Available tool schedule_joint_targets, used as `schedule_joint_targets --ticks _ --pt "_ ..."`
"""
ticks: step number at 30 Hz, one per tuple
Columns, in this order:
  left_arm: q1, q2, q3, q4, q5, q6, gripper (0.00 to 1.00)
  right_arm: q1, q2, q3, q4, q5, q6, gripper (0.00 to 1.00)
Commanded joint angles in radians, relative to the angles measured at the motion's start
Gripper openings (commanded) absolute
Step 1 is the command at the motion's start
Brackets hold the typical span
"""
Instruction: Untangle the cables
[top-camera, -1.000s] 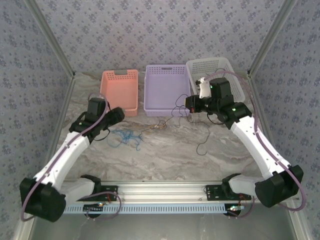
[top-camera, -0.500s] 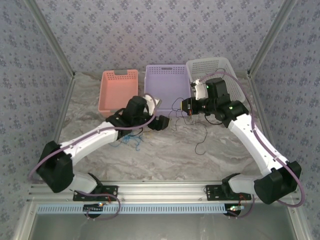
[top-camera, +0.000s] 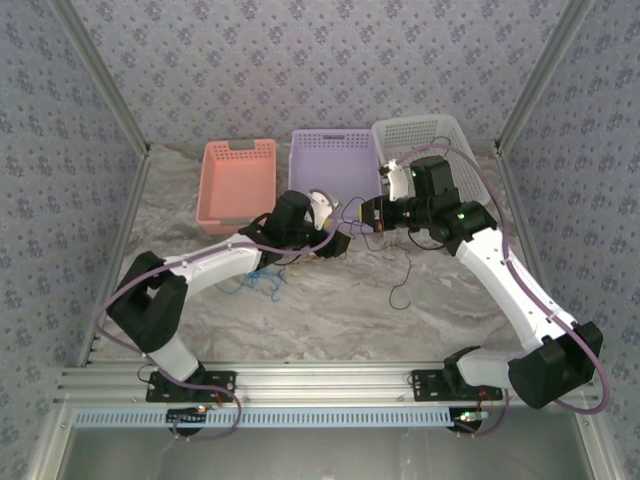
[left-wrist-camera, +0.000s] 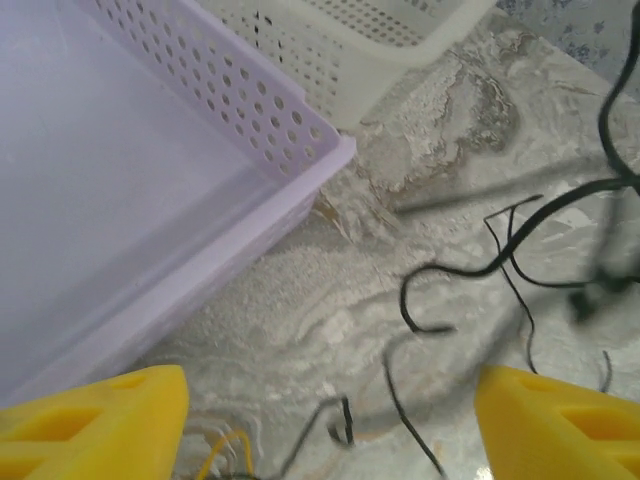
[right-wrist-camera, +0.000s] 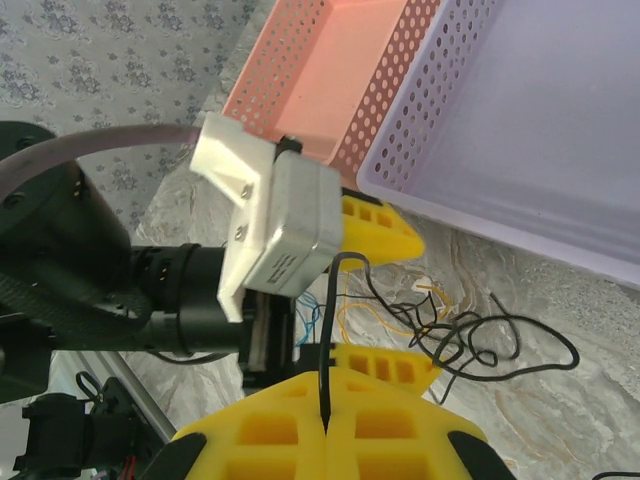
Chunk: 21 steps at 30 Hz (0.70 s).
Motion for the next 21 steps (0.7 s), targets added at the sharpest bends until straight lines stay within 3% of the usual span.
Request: schedule_joint_targets --ticks 1,6,21 --pt "0.006 0.041 0.073 0.061 -0.01 -0.008 0.62 0.005 -0.018 0.025 -0.018 -0.018 -0.006 0.0" --pt "0.005 0.056 0.091 0.047 -0.01 -0.051 0.0 -0.012 -0.041 0.028 -0.035 0.019 -0.012 0.0" --pt "0.033 -0.12 -0.21 0.042 -0.145 -0.249 0.0 -0.223 -0.107 0.088 -0.045 -0.044 0.02 0.0"
